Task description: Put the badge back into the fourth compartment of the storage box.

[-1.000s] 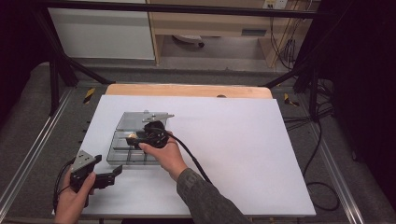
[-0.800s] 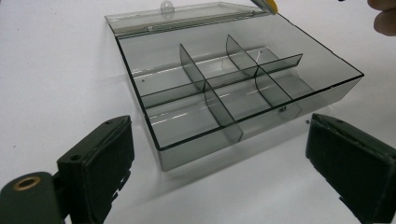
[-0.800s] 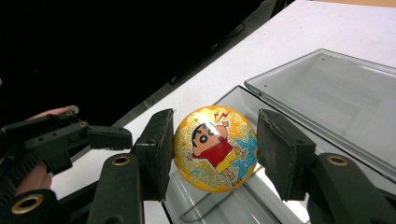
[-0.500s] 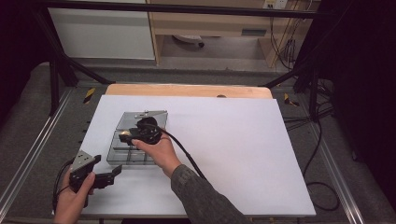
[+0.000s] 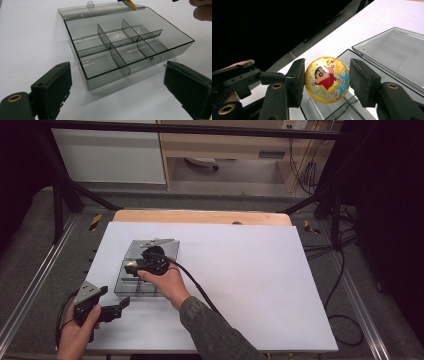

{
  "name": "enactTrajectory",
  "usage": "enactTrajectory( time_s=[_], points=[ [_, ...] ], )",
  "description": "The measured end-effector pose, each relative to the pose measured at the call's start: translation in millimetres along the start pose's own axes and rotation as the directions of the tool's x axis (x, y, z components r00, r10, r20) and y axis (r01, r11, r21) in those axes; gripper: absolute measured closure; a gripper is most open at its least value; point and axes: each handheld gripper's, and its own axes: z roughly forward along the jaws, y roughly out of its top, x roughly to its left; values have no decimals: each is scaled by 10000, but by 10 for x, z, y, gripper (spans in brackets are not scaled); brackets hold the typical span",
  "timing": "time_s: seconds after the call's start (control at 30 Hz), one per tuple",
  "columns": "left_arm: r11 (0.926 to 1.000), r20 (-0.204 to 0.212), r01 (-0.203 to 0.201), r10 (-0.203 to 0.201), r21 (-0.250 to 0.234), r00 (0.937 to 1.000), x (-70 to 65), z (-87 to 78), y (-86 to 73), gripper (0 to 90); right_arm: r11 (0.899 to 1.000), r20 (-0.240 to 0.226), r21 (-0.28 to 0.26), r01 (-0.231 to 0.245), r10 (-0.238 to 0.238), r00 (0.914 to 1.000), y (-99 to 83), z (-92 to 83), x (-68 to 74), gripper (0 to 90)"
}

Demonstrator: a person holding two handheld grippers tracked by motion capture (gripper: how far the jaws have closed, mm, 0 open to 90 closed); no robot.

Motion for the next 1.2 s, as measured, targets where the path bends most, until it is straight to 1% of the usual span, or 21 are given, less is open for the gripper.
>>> enactTrajectory(
  time_s=[0.03,0.17,0.33,0.43,0.73,0.97,1.07,1.2],
  points=[
    [10000,-14,-65,65,61,10000,7,-3,1,82,10000,12,14,-18,18,10000,-2,3,-4,476],
    [10000,-40,-50,50,69,10000,8,-2,-1,82,9999,24,81,-71,71,10000,-15,26,-22,476],
    [10000,-45,-3,3,42,10000,15,-5,-3,82,9997,-103,60,-220,221,9997,-24,58,-5,476],
    [10000,-35,42,-42,36,10000,14,-5,-4,81,9998,-111,135,-176,177,9998,-32,81,7,476],
    [10000,-35,12,-12,64,10000,12,-4,-3,81,9998,-196,162,-124,127,9997,-32,111,40,476],
    [9999,-58,0,1,103,10000,12,-6,-4,81,9996,-225,287,-39,45,9997,-35,152,81,476],
    [9999,-74,64,-64,84,10000,15,-7,-6,81,9995,-246,293,126,-119,9996,-31,165,102,476],
    [9999,-122,70,-69,124,9999,24,-8,-9,81,9993,-231,357,146,-138,9996,-23,179,123,476]
  ],
)
